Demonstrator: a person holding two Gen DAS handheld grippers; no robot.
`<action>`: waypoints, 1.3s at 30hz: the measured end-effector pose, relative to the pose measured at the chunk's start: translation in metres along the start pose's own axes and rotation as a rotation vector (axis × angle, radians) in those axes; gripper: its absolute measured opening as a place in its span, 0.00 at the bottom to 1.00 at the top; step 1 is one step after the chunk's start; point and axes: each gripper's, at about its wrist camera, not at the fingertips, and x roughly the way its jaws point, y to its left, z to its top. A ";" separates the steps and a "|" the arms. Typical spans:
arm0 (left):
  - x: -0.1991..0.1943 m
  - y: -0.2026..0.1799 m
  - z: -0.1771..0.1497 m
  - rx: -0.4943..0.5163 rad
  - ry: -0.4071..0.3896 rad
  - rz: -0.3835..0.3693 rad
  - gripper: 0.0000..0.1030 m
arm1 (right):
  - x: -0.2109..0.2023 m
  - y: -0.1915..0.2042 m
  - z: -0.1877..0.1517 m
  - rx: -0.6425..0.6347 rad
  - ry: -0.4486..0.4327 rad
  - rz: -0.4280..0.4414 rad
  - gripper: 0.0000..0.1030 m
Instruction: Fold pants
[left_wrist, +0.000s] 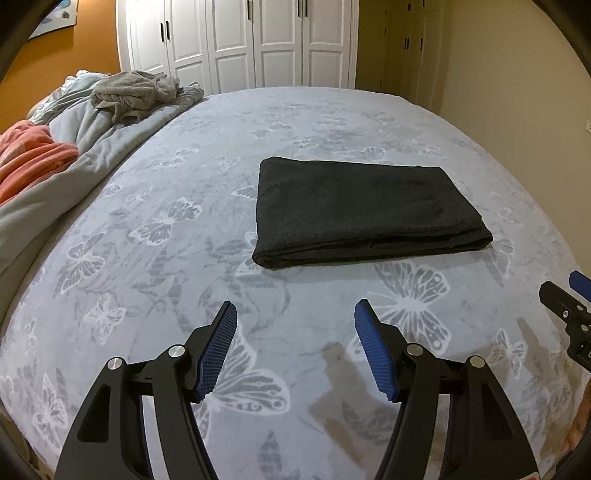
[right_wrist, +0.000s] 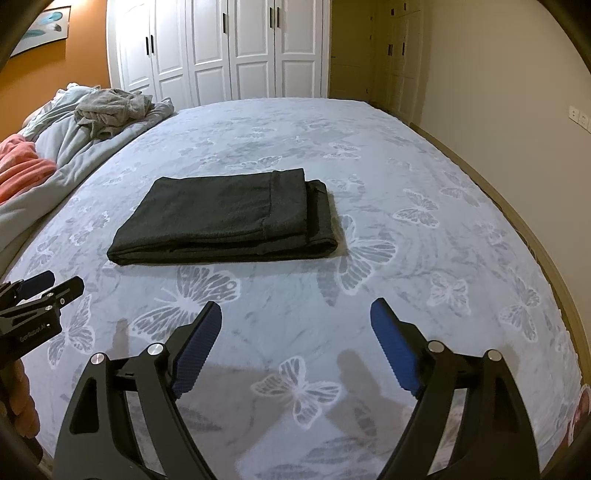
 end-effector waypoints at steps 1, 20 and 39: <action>0.000 0.000 0.000 0.002 0.001 0.002 0.62 | 0.000 -0.001 0.000 0.004 0.002 0.000 0.78; 0.003 -0.001 -0.004 0.026 -0.007 0.009 0.62 | 0.002 -0.003 0.001 -0.007 0.002 0.004 0.81; 0.027 -0.020 -0.045 0.065 -0.151 0.030 0.83 | 0.029 -0.006 -0.041 0.019 -0.080 -0.047 0.90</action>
